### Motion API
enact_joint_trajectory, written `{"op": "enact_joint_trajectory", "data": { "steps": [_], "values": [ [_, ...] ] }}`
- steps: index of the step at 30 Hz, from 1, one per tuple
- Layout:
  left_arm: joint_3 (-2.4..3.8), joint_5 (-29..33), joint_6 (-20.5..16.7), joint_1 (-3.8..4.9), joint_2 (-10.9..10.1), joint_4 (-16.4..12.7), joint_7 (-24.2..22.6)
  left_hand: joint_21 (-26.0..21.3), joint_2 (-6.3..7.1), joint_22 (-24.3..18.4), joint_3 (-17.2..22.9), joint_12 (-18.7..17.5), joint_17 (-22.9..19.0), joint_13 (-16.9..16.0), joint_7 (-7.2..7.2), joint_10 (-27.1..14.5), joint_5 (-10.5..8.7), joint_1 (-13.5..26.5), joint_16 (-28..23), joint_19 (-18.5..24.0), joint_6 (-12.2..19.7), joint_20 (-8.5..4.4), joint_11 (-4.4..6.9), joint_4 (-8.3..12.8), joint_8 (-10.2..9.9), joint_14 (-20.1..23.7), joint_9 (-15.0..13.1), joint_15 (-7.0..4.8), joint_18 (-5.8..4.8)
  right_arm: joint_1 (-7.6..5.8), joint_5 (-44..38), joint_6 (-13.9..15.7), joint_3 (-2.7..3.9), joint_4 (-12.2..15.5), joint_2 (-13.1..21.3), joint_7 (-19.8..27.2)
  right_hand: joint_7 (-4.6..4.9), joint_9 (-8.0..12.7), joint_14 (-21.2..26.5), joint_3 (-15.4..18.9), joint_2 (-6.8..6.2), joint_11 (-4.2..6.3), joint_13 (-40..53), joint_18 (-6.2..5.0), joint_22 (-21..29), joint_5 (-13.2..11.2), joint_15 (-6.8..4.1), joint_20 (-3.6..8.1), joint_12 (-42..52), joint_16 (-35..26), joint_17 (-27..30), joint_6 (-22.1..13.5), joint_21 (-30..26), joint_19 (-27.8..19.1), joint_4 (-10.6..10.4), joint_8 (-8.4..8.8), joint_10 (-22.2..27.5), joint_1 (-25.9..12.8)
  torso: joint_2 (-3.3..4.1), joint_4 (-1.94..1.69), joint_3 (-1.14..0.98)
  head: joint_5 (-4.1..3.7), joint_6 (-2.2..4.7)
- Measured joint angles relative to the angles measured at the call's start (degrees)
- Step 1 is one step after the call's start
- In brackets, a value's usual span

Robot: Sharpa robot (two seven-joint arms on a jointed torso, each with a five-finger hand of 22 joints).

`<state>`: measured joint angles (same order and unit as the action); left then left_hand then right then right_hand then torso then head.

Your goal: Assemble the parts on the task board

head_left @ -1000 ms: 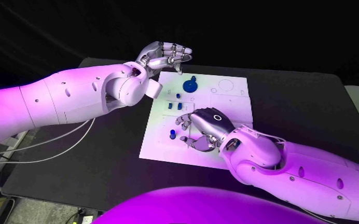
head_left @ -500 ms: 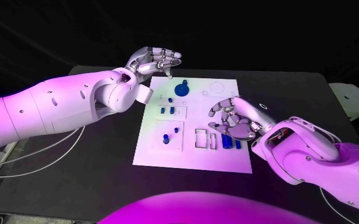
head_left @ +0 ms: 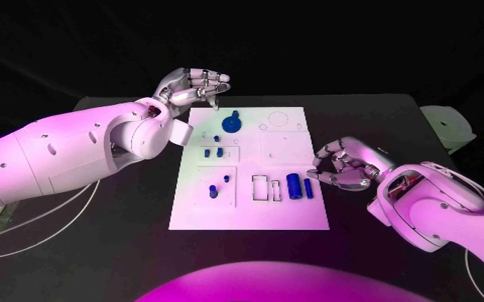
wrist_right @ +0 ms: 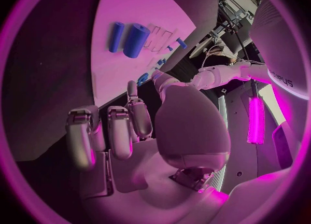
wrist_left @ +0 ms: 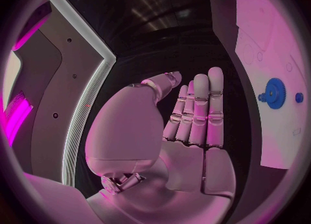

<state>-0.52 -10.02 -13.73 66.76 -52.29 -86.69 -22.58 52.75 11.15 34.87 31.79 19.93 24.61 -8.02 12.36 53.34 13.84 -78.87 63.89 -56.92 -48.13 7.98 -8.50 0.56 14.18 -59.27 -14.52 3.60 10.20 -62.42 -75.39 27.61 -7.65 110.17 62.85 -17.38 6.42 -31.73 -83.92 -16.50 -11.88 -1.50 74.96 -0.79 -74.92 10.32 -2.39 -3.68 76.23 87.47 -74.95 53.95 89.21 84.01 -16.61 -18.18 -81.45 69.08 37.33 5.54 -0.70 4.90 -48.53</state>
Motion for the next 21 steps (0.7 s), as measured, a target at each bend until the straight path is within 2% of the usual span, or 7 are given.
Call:
{"op": "enact_joint_trajectory", "data": {
  "steps": [4,11,21],
  "values": [
    [-0.01,0.00,0.00,0.00,-0.05,-0.07,0.00,0.00,0.00,0.00,-0.16,0.00,0.00,0.00,0.00,0.00,0.00,0.00,0.00,0.00,0.00,0.00,0.00,0.16,0.00,0.00,0.00,0.00,0.00,0.64,-0.69,-0.42,-0.04,0.05,-0.64,-2.20,0.00,-0.17,0.00,0.88,0.12,0.04,0.00,0.00,0.00,0.11,0.00,0.00,0.33,0.00,0.00,0.00,0.31,0.00,-0.06,0.00,-0.37,-0.17,0.01,0.04,0.00,-0.43,0.09],
    [-0.02,0.00,0.01,0.00,-0.03,-0.15,-0.02,0.00,0.00,0.00,-0.16,0.00,0.00,0.05,0.00,0.00,0.00,0.00,0.00,0.00,0.00,0.00,0.00,0.16,0.00,0.00,0.00,0.00,0.00,1.92,-2.26,-0.57,-0.11,-0.92,-3.14,-5.00,0.00,-0.26,0.00,1.49,0.20,0.04,0.00,-0.01,0.01,0.11,0.00,0.00,0.64,0.00,0.01,0.00,0.31,0.00,-0.06,-0.21,-0.37,-0.69,0.05,-0.15,0.02,-0.92,0.19],
    [-0.03,0.00,0.03,-0.01,-0.05,-0.18,-0.02,0.00,0.00,0.00,-0.16,0.00,-0.08,0.05,0.00,-0.21,0.00,0.00,0.25,0.00,0.00,0.00,-0.22,0.16,0.00,0.00,0.05,0.00,0.00,2.91,-4.28,-0.88,-0.16,-2.81,-5.99,-7.25,-0.14,-0.36,0.00,1.83,0.57,0.04,-0.01,-0.01,0.01,0.11,0.01,-0.01,0.94,0.00,0.02,0.14,0.31,0.00,-0.07,-0.21,-0.36,-1.06,0.09,-0.13,0.02,-0.77,-0.13]
  ]
}}
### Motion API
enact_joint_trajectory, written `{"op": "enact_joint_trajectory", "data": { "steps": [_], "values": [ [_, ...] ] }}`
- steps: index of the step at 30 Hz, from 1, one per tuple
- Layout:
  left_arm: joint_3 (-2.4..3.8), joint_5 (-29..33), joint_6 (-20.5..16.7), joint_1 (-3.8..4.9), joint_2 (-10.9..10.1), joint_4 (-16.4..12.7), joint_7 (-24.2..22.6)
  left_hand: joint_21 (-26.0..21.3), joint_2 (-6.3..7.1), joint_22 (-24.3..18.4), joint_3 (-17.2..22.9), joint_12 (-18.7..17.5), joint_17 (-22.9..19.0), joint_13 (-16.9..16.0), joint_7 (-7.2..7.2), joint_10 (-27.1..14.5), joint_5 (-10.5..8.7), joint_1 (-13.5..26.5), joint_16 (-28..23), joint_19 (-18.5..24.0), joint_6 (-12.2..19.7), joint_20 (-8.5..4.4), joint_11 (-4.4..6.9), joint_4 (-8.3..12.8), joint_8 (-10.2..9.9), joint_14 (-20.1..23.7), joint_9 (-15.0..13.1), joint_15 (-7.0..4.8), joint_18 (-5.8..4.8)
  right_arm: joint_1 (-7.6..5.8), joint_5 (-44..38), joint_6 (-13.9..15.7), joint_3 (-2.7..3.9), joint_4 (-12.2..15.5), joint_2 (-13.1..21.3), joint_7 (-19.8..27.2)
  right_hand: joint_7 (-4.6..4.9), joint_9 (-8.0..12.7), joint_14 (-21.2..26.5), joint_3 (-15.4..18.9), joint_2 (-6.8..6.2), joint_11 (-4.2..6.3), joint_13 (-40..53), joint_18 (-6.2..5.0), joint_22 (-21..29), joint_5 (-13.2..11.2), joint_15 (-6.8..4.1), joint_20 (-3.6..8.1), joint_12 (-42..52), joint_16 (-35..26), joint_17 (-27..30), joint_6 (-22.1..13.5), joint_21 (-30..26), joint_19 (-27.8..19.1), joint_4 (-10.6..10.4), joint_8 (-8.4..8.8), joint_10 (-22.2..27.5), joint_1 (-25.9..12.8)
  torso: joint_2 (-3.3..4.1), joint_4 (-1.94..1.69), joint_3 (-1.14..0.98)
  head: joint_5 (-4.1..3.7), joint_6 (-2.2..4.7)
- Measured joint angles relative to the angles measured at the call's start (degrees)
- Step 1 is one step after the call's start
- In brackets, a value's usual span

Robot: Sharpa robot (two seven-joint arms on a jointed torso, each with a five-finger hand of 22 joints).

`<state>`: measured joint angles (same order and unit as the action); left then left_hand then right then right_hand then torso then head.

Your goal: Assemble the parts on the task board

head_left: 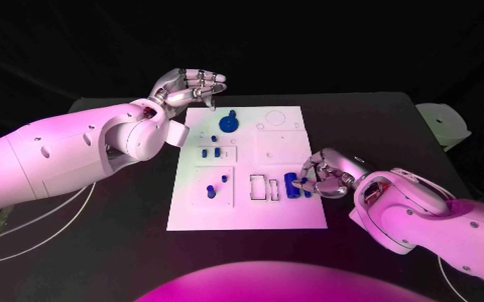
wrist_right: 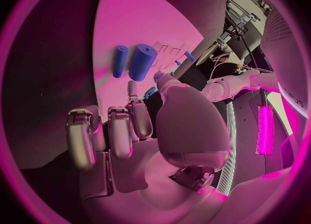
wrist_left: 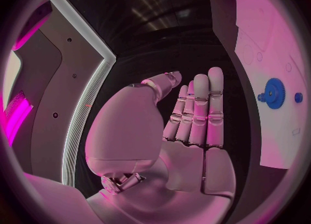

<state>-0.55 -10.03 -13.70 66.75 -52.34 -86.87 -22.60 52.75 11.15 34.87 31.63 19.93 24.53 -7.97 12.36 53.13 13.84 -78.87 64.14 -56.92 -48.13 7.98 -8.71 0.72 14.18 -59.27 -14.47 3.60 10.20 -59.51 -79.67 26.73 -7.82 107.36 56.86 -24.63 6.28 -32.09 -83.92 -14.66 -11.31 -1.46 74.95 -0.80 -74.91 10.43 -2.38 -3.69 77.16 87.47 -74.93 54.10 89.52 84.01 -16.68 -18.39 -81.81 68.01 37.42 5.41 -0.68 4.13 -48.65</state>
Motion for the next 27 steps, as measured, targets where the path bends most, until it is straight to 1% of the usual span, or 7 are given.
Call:
{"op": "enact_joint_trajectory", "data": {
  "steps": [2,8,13,18,23,25,27],
  "values": [
    [0.00,0.00,0.01,0.00,0.01,-0.01,0.00,0.00,0.00,0.00,0.00,0.00,0.00,0.00,0.00,0.00,0.00,0.00,0.00,0.00,0.00,0.00,0.00,0.00,0.00,0.00,0.00,0.00,0.00,0.09,-0.54,-0.15,-0.02,-0.38,-0.62,-0.35,-0.05,-0.07,0.00,0.26,0.00,0.21,0.00,-0.01,0.00,0.00,0.00,0.00,0.00,0.00,0.00,0.05,0.00,0.00,0.14,0.00,-0.21,0.00,0.00,0.00,-0.01,0.06,-0.05],
    [0.00,0.00,0.02,0.00,0.06,-0.01,0.00,0.00,0.00,0.00,0.00,0.00,0.00,0.00,0.00,0.00,0.00,0.00,0.00,0.00,0.00,0.00,0.00,0.00,0.00,0.00,0.00,0.00,0.00,0.19,-1.92,-0.70,-0.05,-1.18,-1.65,-1.18,-0.05,-0.07,0.00,0.29,0.00,0.21,0.00,-0.01,0.00,0.00,0.00,0.00,0.34,0.22,0.01,0.05,0.23,0.00,0.16,0.00,-0.21,0.00,0.00,-0.01,-0.02,0.18,-0.23],
    [0.00,0.00,0.02,0.00,0.06,-0.01,0.00,0.00,0.00,0.00,0.00,0.00,0.00,-0.01,0.00,0.00,0.00,0.00,0.00,0.00,0.00,0.00,0.00,0.00,0.00,0.00,0.00,0.00,0.00,0.21,-2.77,-1.23,-0.13,-1.80,-2.54,-1.82,-0.04,-0.07,0.00,0.29,0.00,0.21,-0.01,-0.01,0.00,0.00,0.00,0.00,0.36,0.22,0.01,0.05,0.23,0.00,0.16,-0.04,-0.21,0.00,0.00,0.00,-0.02,0.51,-0.42],
    [0.00,0.00,0.03,0.01,0.06,-0.04,0.00,0.00,0.00,0.00,0.00,0.00,0.01,-0.01,0.00,0.00,0.00,0.00,-0.01,0.00,0.00,0.00,0.00,0.00,0.00,0.00,0.00,0.00,0.00,0.32,-3.45,-1.81,-0.22,-2.55,-3.28,-2.35,-0.05,-0.08,0.00,0.29,0.00,0.21,-0.01,-0.01,-0.05,0.00,0.01,0.00,0.36,0.22,0.01,0.05,0.23,0.00,0.16,-0.22,-0.20,0.00,0.00,0.05,0.01,0.66,-0.51],
    [0.00,0.00,0.04,0.01,0.06,-0.05,0.00,0.00,0.00,0.00,0.00,0.00,0.01,-0.01,0.00,0.01,0.00,0.00,-0.01,0.00,0.00,0.00,0.00,0.00,0.00,0.00,-0.01,0.00,0.00,0.90,-4.01,-2.51,-0.24,-3.13,-4.17,-2.80,-0.04,-0.13,0.00,0.84,0.00,0.21,-0.02,-0.01,-0.04,-0.01,0.01,0.00,0.36,0.22,0.01,0.05,0.23,0.00,0.09,-0.22,-0.20,0.00,0.00,0.03,0.02,0.79,-0.65],
    [0.00,0.00,0.04,0.01,0.03,-0.06,0.00,0.00,0.00,0.00,0.00,0.00,0.01,-0.01,0.00,0.01,0.00,0.00,-0.01,0.00,0.00,0.00,0.00,0.00,0.00,0.00,0.00,0.00,0.00,1.30,-4.20,-2.90,-0.36,-3.44,-4.55,-3.05,-0.04,-0.18,0.00,0.84,-0.01,0.21,-0.02,-0.01,-0.04,-0.01,0.01,0.00,0.36,0.22,0.02,0.04,0.23,0.00,0.09,-0.22,-0.20,0.01,0.00,0.01,0.02,0.83,-0.71],
    [0.00,0.00,0.04,0.01,0.01,-0.06,0.00,0.00,0.00,0.00,0.00,0.00,0.01,-0.01,0.00,0.01,0.00,0.00,-0.01,0.00,0.00,0.00,0.00,0.00,0.00,0.00,0.00,0.00,0.00,1.51,-4.37,-3.06,-0.35,-3.54,-4.76,-3.18,-0.05,-0.50,0.00,0.84,-0.01,0.21,-0.02,-0.01,-0.04,-0.01,0.01,0.00,0.36,0.22,0.02,0.04,0.23,0.00,0.09,-0.34,-0.20,0.01,-0.01,0.01,0.01,0.87,-0.73]
  ]
}}
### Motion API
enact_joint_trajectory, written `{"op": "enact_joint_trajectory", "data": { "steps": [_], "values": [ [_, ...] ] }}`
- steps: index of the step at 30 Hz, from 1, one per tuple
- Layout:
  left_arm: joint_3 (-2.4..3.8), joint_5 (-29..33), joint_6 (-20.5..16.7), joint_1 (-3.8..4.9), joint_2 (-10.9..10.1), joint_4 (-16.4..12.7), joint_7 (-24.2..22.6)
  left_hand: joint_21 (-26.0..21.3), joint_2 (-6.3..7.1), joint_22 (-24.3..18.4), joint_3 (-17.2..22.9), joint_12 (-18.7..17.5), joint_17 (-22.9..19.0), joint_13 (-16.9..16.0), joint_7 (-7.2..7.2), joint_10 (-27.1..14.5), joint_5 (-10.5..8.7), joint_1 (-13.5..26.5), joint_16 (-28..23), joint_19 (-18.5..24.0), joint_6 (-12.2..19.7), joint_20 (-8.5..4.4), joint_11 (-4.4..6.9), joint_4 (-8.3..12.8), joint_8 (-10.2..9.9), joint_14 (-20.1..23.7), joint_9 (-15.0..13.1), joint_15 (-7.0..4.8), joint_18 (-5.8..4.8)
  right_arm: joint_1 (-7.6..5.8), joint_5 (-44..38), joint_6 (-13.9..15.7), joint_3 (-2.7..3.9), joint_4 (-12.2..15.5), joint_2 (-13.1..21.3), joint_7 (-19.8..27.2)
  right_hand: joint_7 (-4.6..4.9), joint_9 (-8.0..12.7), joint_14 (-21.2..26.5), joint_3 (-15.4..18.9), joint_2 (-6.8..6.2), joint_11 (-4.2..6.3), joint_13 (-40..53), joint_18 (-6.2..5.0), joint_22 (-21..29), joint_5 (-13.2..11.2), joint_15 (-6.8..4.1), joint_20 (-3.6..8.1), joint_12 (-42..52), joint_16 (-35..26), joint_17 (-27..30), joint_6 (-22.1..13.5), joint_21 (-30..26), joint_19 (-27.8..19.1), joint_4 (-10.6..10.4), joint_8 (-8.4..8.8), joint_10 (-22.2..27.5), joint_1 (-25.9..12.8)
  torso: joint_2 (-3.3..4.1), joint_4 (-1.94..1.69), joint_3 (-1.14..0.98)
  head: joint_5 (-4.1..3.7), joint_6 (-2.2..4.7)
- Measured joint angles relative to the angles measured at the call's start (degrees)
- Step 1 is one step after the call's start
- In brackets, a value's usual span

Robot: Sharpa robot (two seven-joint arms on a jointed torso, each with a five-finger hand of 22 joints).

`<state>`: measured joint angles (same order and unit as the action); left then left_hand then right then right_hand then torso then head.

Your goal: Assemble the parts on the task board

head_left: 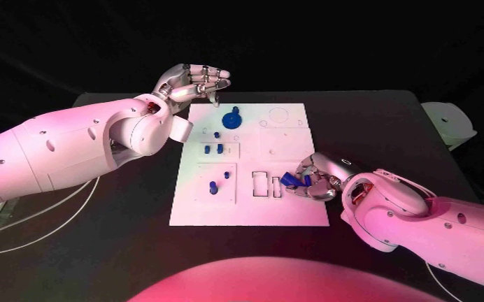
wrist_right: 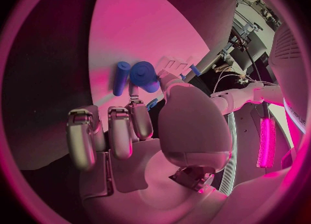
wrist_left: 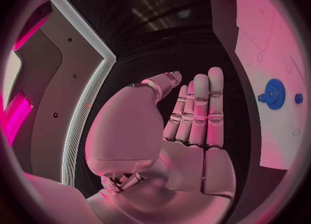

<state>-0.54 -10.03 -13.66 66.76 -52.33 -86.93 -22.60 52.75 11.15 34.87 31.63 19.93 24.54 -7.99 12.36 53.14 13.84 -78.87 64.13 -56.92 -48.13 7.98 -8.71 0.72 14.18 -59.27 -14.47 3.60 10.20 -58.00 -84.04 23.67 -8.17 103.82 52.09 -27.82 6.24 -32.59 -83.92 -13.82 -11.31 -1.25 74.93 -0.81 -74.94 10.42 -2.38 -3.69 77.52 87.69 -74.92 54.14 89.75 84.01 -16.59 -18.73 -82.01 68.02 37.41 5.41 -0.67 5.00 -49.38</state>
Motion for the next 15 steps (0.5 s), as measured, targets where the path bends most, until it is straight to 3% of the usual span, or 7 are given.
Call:
{"op": "enact_joint_trajectory", "data": {
  "steps": [11,15],
  "values": [
    [0.00,0.00,0.02,-0.01,-0.03,0.00,0.01,0.00,0.00,0.00,0.00,0.00,0.00,0.00,0.00,0.00,0.00,0.00,-0.01,0.00,0.00,0.00,0.00,0.00,0.00,0.00,0.00,0.00,0.00,0.26,-0.83,0.10,0.22,-0.24,-0.60,-0.65,-0.48,0.05,0.00,0.81,0.01,0.02,-0.01,0.00,0.01,-0.22,0.00,0.00,0.11,0.00,0.01,0.48,0.00,0.00,-0.01,-0.56,-0.01,0.01,-0.02,0.09,-0.02,0.14,-0.16],
    [0.00,0.00,0.02,-0.01,-0.04,-0.03,0.02,0.00,0.00,0.00,0.00,0.00,0.00,0.00,0.00,0.00,0.00,0.00,-0.01,0.00,0.00,0.00,0.00,0.00,0.00,0.00,0.00,0.00,0.00,0.40,-0.85,0.86,0.14,-0.07,-0.59,-0.71,-0.98,-0.15,-0.22,1.03,0.98,0.32,-0.01,0.00,0.01,0.92,-0.21,0.41,0.97,0.00,0.01,1.06,0.00,-0.01,0.08,-1.03,-0.71,0.99,-0.03,0.09,-0.03,0.11,-0.16]
  ]
}}
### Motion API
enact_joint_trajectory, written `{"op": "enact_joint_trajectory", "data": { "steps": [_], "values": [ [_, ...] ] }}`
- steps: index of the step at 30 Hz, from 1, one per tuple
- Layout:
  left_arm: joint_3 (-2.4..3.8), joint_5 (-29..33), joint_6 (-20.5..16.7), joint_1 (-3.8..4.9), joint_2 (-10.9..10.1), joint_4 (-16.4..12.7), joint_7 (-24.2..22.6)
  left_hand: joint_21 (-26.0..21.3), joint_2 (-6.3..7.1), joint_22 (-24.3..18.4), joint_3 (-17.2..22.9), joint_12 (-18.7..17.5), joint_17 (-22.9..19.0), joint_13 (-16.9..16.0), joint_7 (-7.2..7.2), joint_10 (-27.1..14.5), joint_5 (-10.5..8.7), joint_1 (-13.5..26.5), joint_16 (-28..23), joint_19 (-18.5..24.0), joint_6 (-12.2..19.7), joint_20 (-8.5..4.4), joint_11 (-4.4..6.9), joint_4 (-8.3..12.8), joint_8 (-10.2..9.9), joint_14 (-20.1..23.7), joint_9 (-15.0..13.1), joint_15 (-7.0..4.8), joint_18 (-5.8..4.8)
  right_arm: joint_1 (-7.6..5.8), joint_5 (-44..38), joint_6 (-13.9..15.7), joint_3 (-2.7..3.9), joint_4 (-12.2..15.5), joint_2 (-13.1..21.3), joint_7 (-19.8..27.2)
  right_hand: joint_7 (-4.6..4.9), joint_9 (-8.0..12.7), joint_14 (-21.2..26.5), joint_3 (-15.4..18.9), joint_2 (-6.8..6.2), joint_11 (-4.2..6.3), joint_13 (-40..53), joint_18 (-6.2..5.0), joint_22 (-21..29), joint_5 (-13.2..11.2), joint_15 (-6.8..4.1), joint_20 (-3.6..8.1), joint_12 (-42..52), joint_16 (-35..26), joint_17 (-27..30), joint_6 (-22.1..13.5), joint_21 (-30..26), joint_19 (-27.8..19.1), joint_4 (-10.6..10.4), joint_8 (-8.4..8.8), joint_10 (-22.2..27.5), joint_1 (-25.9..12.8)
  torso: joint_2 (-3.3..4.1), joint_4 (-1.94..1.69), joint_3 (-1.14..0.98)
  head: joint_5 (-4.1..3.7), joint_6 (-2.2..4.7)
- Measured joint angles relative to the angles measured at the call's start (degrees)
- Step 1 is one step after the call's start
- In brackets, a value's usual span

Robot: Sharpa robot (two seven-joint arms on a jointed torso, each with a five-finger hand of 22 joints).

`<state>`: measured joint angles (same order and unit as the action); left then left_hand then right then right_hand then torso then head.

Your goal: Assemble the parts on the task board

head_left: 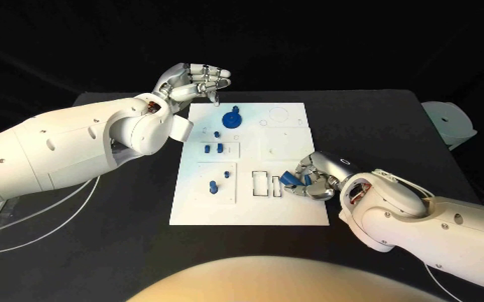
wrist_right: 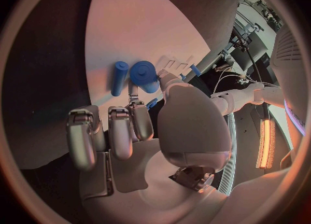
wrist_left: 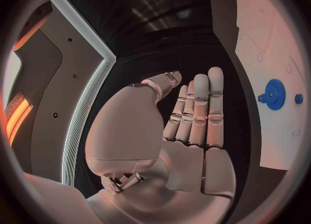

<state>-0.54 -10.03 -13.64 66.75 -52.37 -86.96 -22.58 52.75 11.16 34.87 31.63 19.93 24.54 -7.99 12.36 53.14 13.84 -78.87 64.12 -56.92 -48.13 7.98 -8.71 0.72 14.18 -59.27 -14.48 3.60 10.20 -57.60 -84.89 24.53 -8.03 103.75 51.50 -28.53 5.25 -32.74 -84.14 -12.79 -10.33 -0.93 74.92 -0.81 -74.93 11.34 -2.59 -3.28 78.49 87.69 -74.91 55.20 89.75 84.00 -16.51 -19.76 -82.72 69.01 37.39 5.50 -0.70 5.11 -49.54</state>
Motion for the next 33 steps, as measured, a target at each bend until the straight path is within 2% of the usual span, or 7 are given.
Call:
{"op": "enact_joint_trajectory", "data": {
  "steps": [5,6,9,18,21,28,33],
  "values": [
    [0.00,0.00,0.00,0.00,-0.03,-0.01,0.01,0.00,0.00,0.00,0.00,0.00,0.00,0.00,0.00,0.00,0.00,0.00,0.00,0.00,0.00,0.00,0.00,0.00,0.00,0.00,0.00,0.00,0.00,0.32,0.09,1.82,-0.24,1.11,0.61,-0.02,-0.24,-0.12,0.00,-0.04,0.92,0.52,0.00,-0.01,0.00,0.88,-0.41,0.00,0.60,0.23,0.00,0.59,0.00,0.00,0.02,-0.66,-0.52,0.92,0.01,-0.01,0.00,-0.04,0.01],
    [0.00,0.00,0.00,0.00,-0.03,-0.01,0.01,0.00,0.00,0.00,0.00,0.00,0.00,0.00,0.00,0.00,0.00,0.00,0.00,0.00,0.00,0.00,0.00,0.00,0.00,0.00,0.00,0.00,0.00,0.33,0.11,2.27,-0.23,1.54,0.83,-0.02,-0.09,-0.19,0.12,-0.30,1.09,0.68,-0.01,0.00,0.00,1.15,-0.52,0.36,0.60,0.23,0.00,0.74,0.00,-0.05,0.08,-0.84,-0.68,1.08,0.00,-0.01,0.00,-0.05,0.01],
    [0.00,0.00,0.00,0.00,-0.03,0.00,0.01,0.00,0.00,0.00,0.00,0.00,0.00,0.00,0.00,0.00,0.00,0.00,0.00,0.00,0.00,0.00,0.00,0.00,0.00,0.00,0.00,0.00,0.00,0.25,0.16,3.59,-0.06,2.77,1.32,0.05,-0.04,-0.20,0.21,-0.82,1.50,0.92,-0.01,0.00,0.01,1.58,-0.61,0.42,1.18,0.23,0.00,0.80,0.00,0.01,0.17,-1.11,-0.92,1.49,-0.02,-0.01,0.01,-0.05,0.01],
    [0.00,0.00,0.00,0.01,0.00,0.01,0.01,0.00,0.00,0.00,0.00,0.00,0.00,0.00,0.00,0.00,0.00,0.00,0.00,0.00,0.00,0.00,0.00,0.00,0.00,0.00,0.00,0.00,0.00,-1.24,0.62,7.06,0.35,5.73,1.71,0.37,0.17,-0.19,0.21,-1.29,2.29,0.93,-0.01,0.00,0.01,2.09,-1.02,0.83,1.49,0.46,0.01,1.00,0.00,0.00,-0.01,-1.11,-0.93,1.50,-0.04,0.04,0.04,-0.16,0.15],
    [0.00,0.00,0.00,0.00,0.02,-0.01,0.01,0.00,0.00,0.00,0.00,0.00,-0.05,0.00,0.00,0.00,0.00,0.00,0.00,0.00,0.00,0.00,0.00,0.00,0.00,0.00,0.00,0.00,0.00,-1.39,1.03,7.35,0.35,5.77,1.14,0.45,0.17,-0.18,0.21,-1.29,3.05,1.12,-0.01,0.00,0.01,2.43,-1.02,0.83,1.49,0.45,0.00,1.00,0.00,0.01,-0.01,-1.11,-1.13,0.74,-0.04,0.02,0.05,-0.25,0.19],
    [0.00,0.00,0.02,0.00,0.10,-0.01,0.00,0.00,-0.31,-0.08,0.00,0.37,-0.15,0.08,0.00,0.00,0.00,0.31,0.00,0.00,0.00,0.00,0.00,0.00,0.00,0.00,0.00,0.00,0.00,-1.41,2.56,6.79,0.37,4.32,-1.30,0.73,0.19,-0.17,0.15,-1.29,3.27,1.12,-0.01,0.00,0.02,2.58,-1.08,0.82,1.49,0.45,-0.04,0.98,0.00,0.01,-0.01,-1.11,-1.12,0.52,-0.03,0.01,0.03,-0.23,0.20],
    [0.00,0.00,0.04,0.00,0.17,0.00,-0.01,0.00,-0.31,-0.07,0.00,0.37,-0.15,0.07,0.00,0.00,0.00,0.31,0.00,0.00,0.00,0.00,0.00,0.00,0.00,0.00,-0.01,0.00,0.00,-1.35,3.97,5.11,0.32,3.35,-2.88,0.99,0.50,-0.16,0.22,-0.96,4.70,1.33,-0.02,0.00,0.02,1.82,-1.43,1.24,1.49,0.45,-0.04,1.29,0.00,0.01,-0.35,-1.11,-1.34,-0.95,0.00,-0.07,0.07,-0.32,0.20]
  ]
}}
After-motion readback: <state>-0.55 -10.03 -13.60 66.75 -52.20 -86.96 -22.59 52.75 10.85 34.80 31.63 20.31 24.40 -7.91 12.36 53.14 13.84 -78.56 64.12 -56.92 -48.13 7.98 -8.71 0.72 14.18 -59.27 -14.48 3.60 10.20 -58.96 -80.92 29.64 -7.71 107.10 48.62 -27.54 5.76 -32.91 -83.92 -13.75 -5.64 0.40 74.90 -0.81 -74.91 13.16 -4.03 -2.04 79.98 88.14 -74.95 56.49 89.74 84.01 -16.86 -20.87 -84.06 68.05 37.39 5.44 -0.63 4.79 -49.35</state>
